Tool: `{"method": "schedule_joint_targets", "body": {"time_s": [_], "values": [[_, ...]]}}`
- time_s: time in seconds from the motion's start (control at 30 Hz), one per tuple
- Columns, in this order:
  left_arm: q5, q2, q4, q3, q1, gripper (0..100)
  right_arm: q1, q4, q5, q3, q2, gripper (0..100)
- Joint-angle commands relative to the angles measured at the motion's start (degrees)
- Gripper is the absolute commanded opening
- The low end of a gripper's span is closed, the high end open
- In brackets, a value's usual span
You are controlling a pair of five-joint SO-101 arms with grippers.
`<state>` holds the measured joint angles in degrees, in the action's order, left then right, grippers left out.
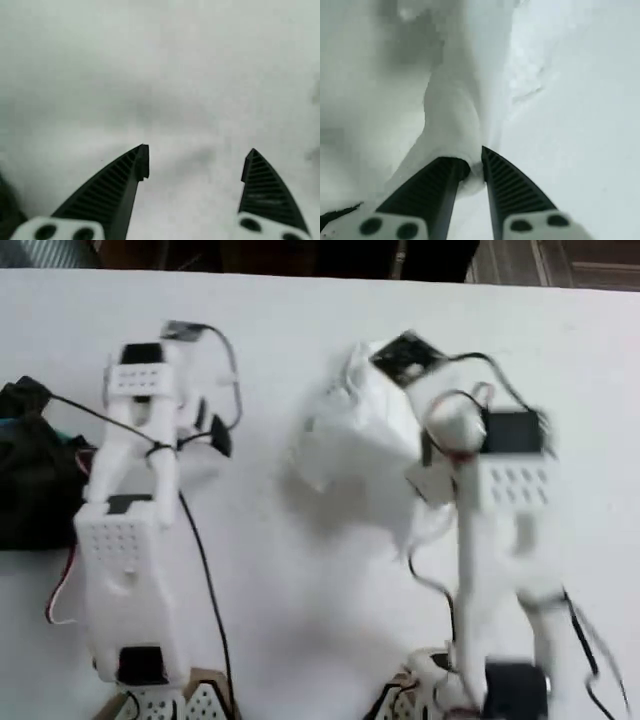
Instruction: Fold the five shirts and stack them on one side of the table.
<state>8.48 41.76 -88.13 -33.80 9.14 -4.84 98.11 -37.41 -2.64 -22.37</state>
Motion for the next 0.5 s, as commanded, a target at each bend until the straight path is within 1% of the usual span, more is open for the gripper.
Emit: {"method": "schedule_joint_targets", "body": {"time_s": [0.0,0.07,0.13,0.23,0.27,0.33,0.4,0.47], "values": [[2.2,-2.1,-0.2,-0.6,-4.7,31,3.6,-5.8,-0.5,-3.0,-10.5,2.2],[2.5,-3.8,-2.3,-0.6,-8.1,31,5.2,-8.5,-0.5,-7.6,-11.4,4.4],[2.8,-5.3,-5.8,-0.6,-11.8,31,7.6,-11.1,-0.4,-13.7,-11.4,11.1],[6.4,-7.6,-11.1,-0.6,-17.3,31,11.6,-17.3,2.4,-22.8,-12.0,20.4],[7.4,-8.2,-12.3,-0.5,-19.0,31,12.9,-19.4,3.1,-25.1,-12.0,21.4],[8.4,-9.1,-13.5,-0.5,-21.7,31,15.9,-23.5,4.3,-28.3,-12.0,20.0],[8.6,-9.7,-13.4,-0.5,-23.6,31,19.0,-26.6,6.1,-30.2,-12.0,18.8],[8.4,-9.5,-12.5,-0.5,-25.5,31,22.2,-27.6,7.9,-31.0,-12.0,18.7]]}}
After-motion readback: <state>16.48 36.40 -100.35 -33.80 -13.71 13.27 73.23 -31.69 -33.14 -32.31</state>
